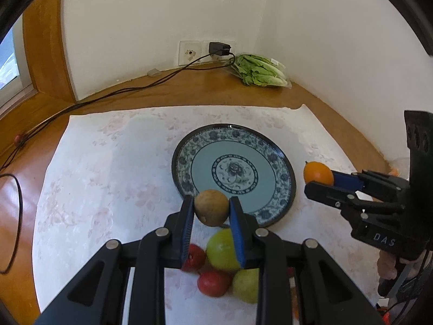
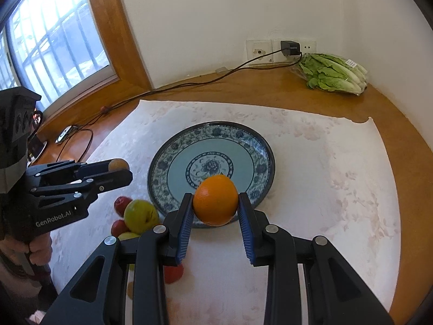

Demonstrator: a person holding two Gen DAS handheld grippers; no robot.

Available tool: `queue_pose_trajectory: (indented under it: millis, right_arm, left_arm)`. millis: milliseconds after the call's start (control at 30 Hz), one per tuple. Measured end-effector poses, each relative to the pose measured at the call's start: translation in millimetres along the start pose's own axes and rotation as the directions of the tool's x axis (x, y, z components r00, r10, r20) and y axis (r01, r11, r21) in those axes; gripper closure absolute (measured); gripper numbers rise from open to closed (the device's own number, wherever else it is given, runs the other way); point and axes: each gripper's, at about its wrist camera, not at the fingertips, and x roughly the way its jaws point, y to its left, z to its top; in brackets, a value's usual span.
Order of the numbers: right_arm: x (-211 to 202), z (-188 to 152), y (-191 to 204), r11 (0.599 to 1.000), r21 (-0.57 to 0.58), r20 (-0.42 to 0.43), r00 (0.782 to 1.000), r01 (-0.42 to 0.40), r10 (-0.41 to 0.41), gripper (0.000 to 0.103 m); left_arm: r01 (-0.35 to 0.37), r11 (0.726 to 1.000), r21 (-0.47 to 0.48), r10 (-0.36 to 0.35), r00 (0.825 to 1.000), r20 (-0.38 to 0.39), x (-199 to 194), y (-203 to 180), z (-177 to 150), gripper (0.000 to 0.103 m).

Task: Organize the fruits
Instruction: 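Carry the kiwi in the left gripper over the plate while the right gripper carries the orange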

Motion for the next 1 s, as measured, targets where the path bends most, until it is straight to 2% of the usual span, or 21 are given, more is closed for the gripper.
queue_pose_trajectory:
  millis: [267, 567, 767, 1000]
  right_arm:
    - [21, 2, 4, 1.0, -0.012, -0.003, 1.0, 0.001, -0.001, 0.069]
    - [42, 8, -10, 1.0, -0.016, -0.02, 1.0, 0.016, -0.017, 0.069]
    - [56, 8, -18, 0.999, -0.017, -0.021, 0.999, 0.042, -0.042, 0.069]
    - [69, 4, -18, 1.0, -0.017, -0.031, 0.999, 0.025, -0.026, 0.069]
  left_arm:
    - [-0.012, 1.0, 0.009, 0.013, 1.0, -0.022, 27, -5, 12, 0.076]
    - [-0.008, 1.0, 0.013, 0.008, 0.999, -0.04, 56, -7, 24, 0.076]
    - [-0.028, 0.999, 0.019, 0.029, 0.999, -0.046, 70, -5, 26, 0.076]
    - [-0.013, 1.0, -0.007, 0.013, 0.997, -0.079, 84, 1, 21, 0.076]
